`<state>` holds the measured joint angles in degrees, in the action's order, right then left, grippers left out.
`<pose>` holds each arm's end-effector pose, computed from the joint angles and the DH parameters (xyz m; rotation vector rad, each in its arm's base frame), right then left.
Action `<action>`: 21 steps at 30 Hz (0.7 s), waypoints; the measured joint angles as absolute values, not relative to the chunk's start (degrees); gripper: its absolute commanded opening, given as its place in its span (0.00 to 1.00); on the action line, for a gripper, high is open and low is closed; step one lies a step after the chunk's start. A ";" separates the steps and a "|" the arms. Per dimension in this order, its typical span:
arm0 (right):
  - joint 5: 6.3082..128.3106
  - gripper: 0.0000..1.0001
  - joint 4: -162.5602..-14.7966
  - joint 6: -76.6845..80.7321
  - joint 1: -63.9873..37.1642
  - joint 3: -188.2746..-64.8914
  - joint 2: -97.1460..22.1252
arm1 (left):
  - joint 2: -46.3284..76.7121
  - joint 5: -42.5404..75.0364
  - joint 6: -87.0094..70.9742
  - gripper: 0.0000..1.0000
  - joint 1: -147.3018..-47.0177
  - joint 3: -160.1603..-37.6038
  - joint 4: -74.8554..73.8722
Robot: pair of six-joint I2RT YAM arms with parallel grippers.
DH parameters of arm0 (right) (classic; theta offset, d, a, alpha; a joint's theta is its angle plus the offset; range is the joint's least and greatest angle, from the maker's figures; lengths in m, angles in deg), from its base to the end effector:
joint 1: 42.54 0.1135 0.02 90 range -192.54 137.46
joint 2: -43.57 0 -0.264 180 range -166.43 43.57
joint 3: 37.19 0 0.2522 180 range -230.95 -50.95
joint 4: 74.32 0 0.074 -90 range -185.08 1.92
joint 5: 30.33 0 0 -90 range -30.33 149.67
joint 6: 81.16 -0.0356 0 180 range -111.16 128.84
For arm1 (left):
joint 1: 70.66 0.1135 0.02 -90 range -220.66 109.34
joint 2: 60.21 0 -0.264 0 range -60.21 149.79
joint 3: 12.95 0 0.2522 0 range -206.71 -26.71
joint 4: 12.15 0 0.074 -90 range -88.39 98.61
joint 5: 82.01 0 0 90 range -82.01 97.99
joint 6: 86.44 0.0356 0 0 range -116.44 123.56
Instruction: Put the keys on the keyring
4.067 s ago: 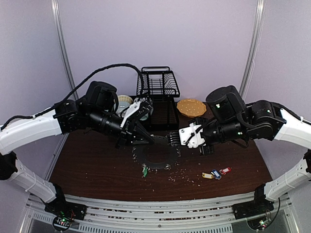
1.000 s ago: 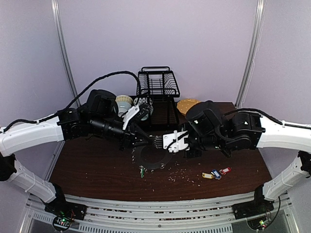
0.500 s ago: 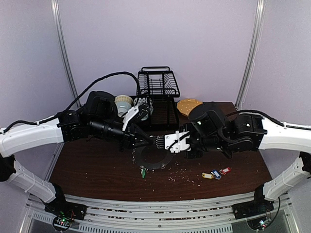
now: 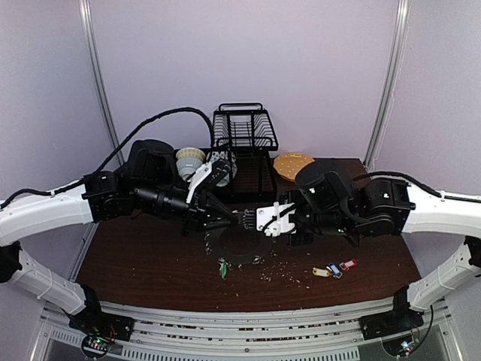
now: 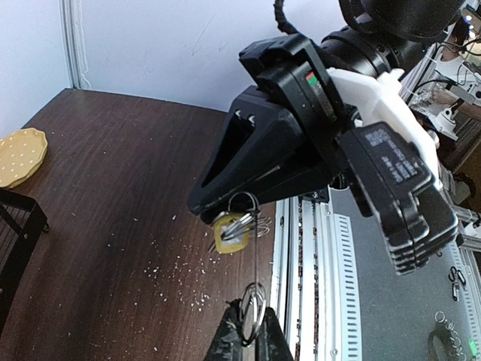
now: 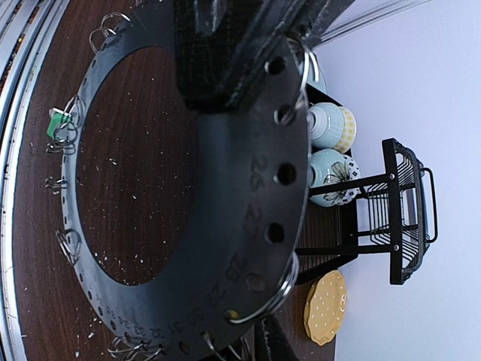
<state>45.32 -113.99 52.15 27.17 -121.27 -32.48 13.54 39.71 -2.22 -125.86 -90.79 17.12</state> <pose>0.1118 0.2769 0.3480 -1.6689 1.2811 0.0104 0.1513 -0.2505 0.3406 1.2376 1.7718 -1.2058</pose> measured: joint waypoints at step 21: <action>45.91 0.36 -113.19 52.54 27.02 -120.55 -28.68 | 13.26 41.46 -1.19 0.00 -126.41 -90.79 14.56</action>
<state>45.91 -113.19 52.54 27.02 -120.55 -28.68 13.26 41.46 -1.19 -126.41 -90.79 14.56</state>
